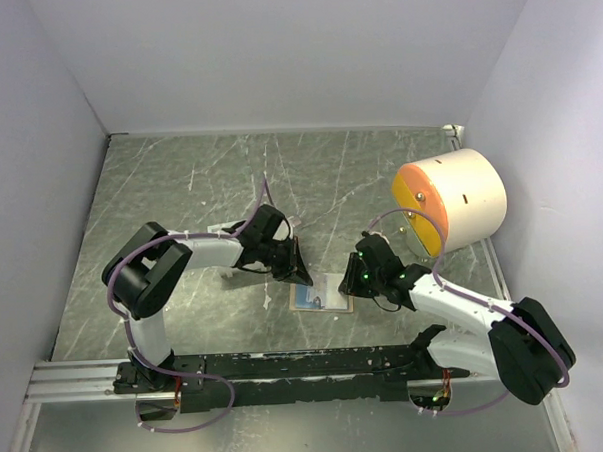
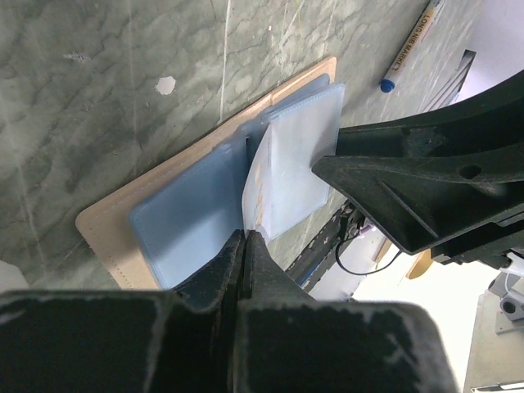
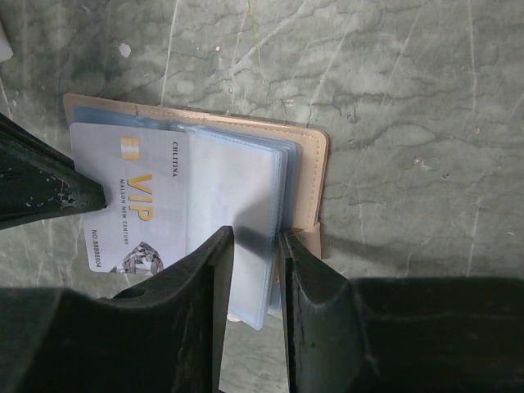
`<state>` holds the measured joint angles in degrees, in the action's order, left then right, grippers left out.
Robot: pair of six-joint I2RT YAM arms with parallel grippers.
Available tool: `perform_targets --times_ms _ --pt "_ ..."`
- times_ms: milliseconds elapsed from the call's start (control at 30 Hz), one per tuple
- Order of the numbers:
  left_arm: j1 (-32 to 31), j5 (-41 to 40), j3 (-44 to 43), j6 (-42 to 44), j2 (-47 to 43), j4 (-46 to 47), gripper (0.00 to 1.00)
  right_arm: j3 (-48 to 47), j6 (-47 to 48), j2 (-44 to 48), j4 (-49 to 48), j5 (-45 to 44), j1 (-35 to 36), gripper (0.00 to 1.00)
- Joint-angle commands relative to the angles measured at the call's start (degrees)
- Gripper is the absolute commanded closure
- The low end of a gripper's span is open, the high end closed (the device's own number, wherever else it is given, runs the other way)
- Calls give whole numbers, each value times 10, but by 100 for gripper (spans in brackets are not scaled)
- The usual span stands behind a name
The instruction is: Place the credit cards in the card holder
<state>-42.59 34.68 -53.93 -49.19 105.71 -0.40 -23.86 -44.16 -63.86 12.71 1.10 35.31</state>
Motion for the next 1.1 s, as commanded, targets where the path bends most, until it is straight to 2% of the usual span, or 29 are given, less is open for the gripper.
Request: perform_targets --times_ms 0,767,1067 --pt "-6 -14 16 -2 0 3 93 15 -5 -3 6 9 0 71" --pt "-16 2 8 13 22 6 93 15 -9 -10 -1 13 -1 69" --pt "-16 -31 -16 8 27 -6 93 21 -19 -4 -7 19 -1 68"
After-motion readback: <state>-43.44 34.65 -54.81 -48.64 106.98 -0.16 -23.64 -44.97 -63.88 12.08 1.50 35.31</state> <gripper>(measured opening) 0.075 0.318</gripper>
